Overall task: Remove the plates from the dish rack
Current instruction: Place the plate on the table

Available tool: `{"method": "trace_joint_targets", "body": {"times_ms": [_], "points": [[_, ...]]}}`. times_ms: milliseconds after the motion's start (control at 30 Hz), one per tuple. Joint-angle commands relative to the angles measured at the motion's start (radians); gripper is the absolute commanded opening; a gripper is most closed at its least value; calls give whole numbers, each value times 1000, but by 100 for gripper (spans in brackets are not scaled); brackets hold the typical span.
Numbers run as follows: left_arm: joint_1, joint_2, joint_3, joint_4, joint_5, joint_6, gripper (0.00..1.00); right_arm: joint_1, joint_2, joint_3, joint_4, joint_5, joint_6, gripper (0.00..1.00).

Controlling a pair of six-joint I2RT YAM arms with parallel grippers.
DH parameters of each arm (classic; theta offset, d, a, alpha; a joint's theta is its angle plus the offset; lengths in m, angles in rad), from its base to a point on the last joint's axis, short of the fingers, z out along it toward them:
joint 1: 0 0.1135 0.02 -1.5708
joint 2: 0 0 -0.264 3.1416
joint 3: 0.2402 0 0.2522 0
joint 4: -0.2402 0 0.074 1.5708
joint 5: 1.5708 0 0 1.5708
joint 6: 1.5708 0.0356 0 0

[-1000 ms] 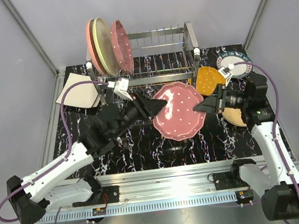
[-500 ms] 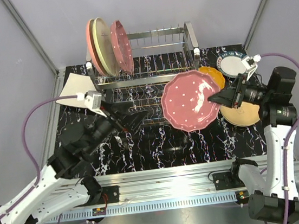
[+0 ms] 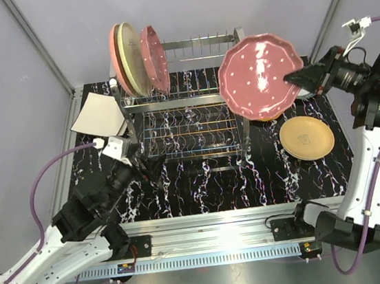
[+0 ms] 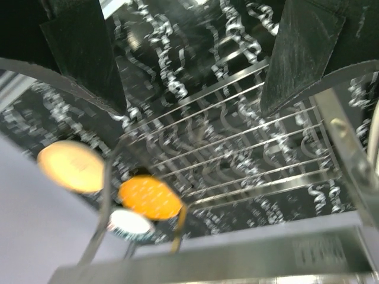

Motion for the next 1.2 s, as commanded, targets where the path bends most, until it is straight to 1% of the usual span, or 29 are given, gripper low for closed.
{"method": "trace_joint_targets", "body": {"times_ms": [0, 33, 167, 333, 500, 567, 767, 967, 1167], "points": [[2, -13, -14, 9, -57, 79, 99, -34, 56, 139, 179, 48, 185, 0], [1, -13, -16, 5, -64, 93, 99, -41, 74, 178, 199, 66, 199, 0], [2, -21, -16, -4, -74, 123, 99, -74, 158, 244, 251, 160, 259, 0], [1, -24, -5, -52, -87, 166, 99, -116, 243, 353, 240, 247, 253, 0], [2, -42, -28, -78, -115, 188, 99, -130, 309, 381, 237, 373, 215, 0], [1, -61, -46, -73, -130, 189, 99, -130, 330, 363, 239, 427, 192, 0], [2, -84, -75, -81, -153, 191, 99, -129, 384, 283, 248, 522, 127, 0], [2, -88, -91, -90, -167, 194, 99, -123, 448, 188, 285, 565, 89, 0], [2, -88, -100, -92, -173, 198, 99, -78, 523, 73, 329, 595, 45, 0]]}}
